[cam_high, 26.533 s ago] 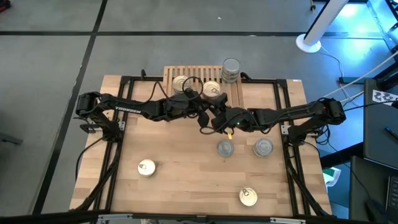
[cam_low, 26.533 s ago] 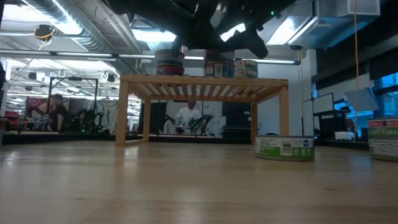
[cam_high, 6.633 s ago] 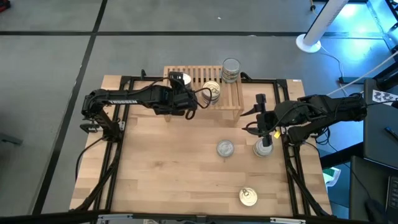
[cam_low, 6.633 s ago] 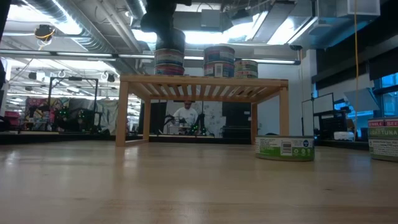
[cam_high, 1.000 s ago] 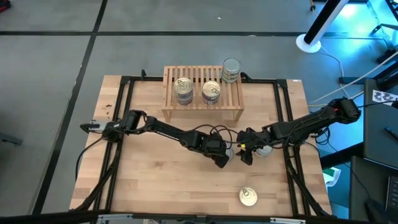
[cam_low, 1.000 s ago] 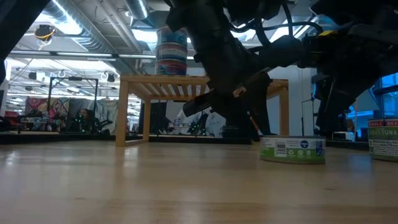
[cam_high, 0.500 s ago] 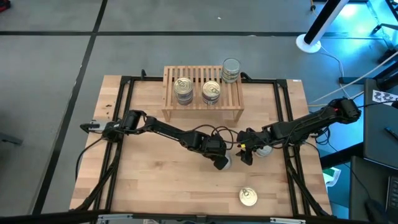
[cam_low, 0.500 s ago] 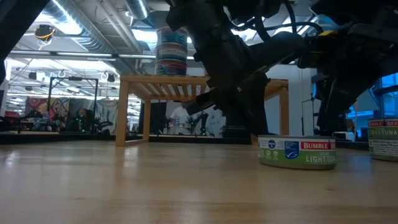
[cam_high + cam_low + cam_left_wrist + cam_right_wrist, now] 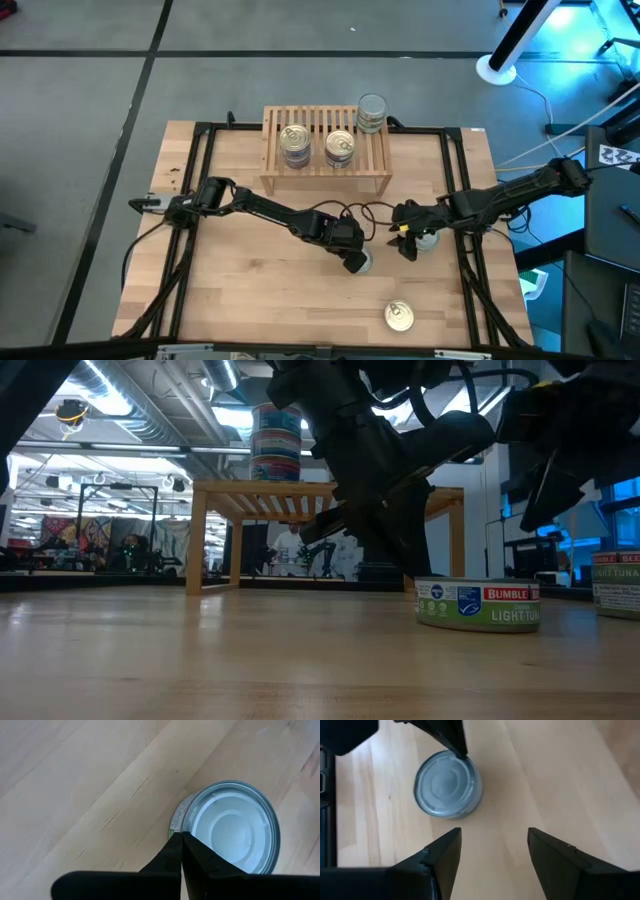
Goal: Stack canned seafood by type on shelf
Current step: Put the green tuna can on the shelf
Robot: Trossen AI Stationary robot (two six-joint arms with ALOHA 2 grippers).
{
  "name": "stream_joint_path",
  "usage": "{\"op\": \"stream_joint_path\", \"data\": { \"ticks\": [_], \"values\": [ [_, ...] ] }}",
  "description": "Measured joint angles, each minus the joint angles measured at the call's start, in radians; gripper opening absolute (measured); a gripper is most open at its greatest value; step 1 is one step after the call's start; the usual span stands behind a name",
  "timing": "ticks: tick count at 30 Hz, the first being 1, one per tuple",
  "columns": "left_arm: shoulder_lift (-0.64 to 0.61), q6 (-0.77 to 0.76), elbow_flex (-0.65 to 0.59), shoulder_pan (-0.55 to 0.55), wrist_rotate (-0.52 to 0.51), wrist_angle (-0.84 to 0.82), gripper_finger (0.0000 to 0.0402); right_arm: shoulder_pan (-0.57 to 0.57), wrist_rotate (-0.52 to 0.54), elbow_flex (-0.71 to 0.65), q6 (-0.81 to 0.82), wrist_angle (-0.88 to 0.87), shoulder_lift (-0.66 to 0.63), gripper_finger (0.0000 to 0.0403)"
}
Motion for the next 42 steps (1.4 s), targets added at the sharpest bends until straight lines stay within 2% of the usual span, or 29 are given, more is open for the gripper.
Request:
{"op": "stream_joint_path", "data": {
  "ticks": [10,17,21,34,42],
  "values": [
    [0.000,0.003,-0.001,0.017,0.003,0.007,0.0000,0.001,0.016,-0.001,0.021,0.015,-0.006,0.0230],
    [0.000,0.023,-0.001,0.031,0.000,0.020,0.0000,0.001,-0.019,-0.132,0.090,0.272,0.017,0.0230],
    [0.001,0.032,-0.001,0.037,-0.001,0.030,0.0000,0.001,-0.019,-0.187,0.112,0.342,0.023,0.0230],
    [0.004,0.119,-0.003,0.040,-0.046,0.096,0.0000,0.000,0.008,-0.198,0.112,0.392,0.048,0.0230],
    [0.004,0.153,-0.003,0.027,-0.086,0.108,0.0000,0.000,0.016,-0.198,0.132,0.448,0.122,0.0230]
  ]
}}
